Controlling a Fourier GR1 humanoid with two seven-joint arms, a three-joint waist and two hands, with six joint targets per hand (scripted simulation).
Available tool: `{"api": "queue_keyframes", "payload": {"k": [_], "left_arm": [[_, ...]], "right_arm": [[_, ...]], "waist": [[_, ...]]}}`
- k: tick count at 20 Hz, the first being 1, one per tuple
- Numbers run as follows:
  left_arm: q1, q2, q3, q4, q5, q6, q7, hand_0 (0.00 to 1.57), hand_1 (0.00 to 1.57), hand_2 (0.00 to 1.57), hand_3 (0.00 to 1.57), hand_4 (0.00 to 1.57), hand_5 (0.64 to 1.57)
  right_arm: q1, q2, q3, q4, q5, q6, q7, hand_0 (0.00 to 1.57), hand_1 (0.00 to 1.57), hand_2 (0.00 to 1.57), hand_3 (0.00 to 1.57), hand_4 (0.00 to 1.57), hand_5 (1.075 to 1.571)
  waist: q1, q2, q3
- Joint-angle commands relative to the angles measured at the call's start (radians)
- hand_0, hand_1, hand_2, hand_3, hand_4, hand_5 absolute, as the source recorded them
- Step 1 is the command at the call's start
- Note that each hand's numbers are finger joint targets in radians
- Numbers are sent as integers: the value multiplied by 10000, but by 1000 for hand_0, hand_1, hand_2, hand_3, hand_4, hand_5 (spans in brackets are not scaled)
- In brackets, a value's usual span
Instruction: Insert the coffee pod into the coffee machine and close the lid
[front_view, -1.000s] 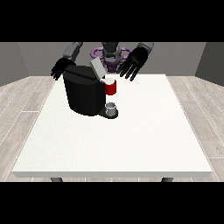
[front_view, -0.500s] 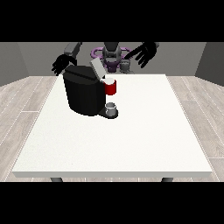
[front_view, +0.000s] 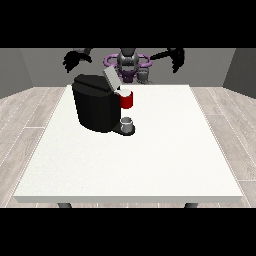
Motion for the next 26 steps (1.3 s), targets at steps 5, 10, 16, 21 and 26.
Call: {"api": "queue_keyframes", "payload": {"k": [5, 10, 16, 21, 26], "left_arm": [[1219, -483, 103, -547, 952, -899, 282, 0, 0, 0, 0, 0, 1571], [1859, -543, 382, -921, 1470, -680, 60, 0, 0, 0, 0, 135, 1571], [2440, -1122, -204, -2248, 1774, -755, 143, 0, 0, 0, 0, 88, 1571], [3450, -1326, -988, -3618, 2309, -652, 975, 0, 0, 0, 0, 0, 1571], [3579, -1335, -1362, -4718, 3128, -282, 1801, 0, 0, 0, 0, 0, 1571]], "right_arm": [[-806, -583, 156, -868, -37, 492, 859, 0, 0, 0, 0, 0, 1571], [-1372, -312, 909, -1773, -86, 849, 1654, 0, 0, 0, 0, 0, 1571], [-1851, -536, 959, -1123, 497, 930, 1137, 0, 0, 0, 0, 239, 1571], [-2023, -329, 1229, -978, 774, 929, 1503, 0, 0, 0, 0, 0, 1571], [-2743, -704, 134, 210, 6, 1425, 764, 0, 0, 0, 0, 0, 1571]], "waist": [[967, -750, 7], [797, -497, 1], [1547, 232, 8], [1667, 15, 8], [1996, 822, 11]]}}
